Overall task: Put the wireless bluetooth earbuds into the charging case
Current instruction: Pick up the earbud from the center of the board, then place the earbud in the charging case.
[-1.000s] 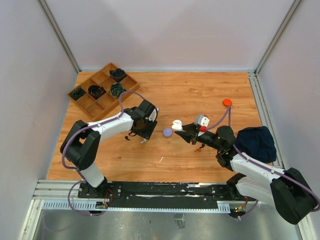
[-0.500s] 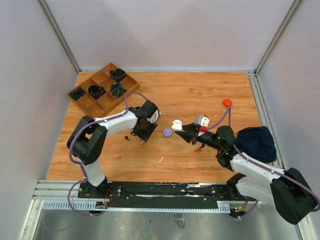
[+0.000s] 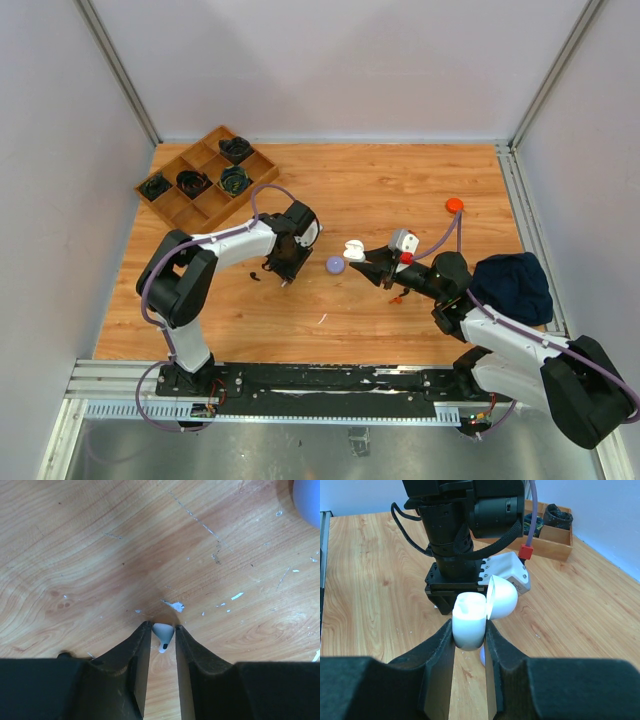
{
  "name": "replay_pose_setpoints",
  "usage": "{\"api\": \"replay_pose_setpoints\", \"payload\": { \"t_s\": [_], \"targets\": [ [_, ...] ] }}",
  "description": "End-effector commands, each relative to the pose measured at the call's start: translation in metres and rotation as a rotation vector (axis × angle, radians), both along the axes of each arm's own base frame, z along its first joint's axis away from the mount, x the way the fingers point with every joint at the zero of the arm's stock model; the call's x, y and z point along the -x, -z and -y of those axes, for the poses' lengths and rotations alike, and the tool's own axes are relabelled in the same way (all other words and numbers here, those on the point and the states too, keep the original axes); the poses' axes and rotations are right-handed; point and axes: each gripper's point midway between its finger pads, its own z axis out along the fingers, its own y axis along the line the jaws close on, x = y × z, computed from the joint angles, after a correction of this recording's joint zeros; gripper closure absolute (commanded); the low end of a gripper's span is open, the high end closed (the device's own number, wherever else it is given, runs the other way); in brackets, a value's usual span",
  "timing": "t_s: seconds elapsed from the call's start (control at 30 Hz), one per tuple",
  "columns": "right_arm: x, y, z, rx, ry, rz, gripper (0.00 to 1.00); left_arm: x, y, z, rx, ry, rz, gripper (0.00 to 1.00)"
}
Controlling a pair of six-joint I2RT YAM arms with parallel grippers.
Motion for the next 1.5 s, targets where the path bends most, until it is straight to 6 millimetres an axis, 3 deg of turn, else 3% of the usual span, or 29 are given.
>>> {"api": "replay_pose_setpoints", "payload": {
  "t_s": [0.0, 0.43, 0.77, 1.0, 1.23, 1.47],
  "targets": [
    [0.000, -0.008, 0.001, -0.018, 0.001, 0.037, 0.98, 0.001, 0.004, 0.001, 0.004, -0.009, -0.024, 0.70],
    [-0.001, -0.010, 0.003, -0.019, 0.014, 0.053, 0.98, -0.022, -0.045, 0.022, 0.176, -0.144, 0.143, 0.81],
    [-0.006, -0.013, 0.006, -0.020, 0.043, 0.081, 0.98, -0.044, -0.117, 0.042, 0.419, -0.290, 0.334, 0.80],
    [-0.011, -0.020, 0.011, -0.029, 0.084, 0.134, 0.98, -0.038, -0.172, 0.057, 0.623, -0.326, 0.497, 0.80],
    [-0.007, -0.037, 0.013, -0.091, 0.085, 0.216, 0.97, -0.020, -0.227, 0.083, 0.895, -0.323, 0.613, 0.80],
    [-0.003, -0.049, 0.011, -0.126, 0.061, 0.255, 0.97, 0.000, -0.271, 0.093, 1.095, -0.274, 0.713, 0.79]
  ]
}}
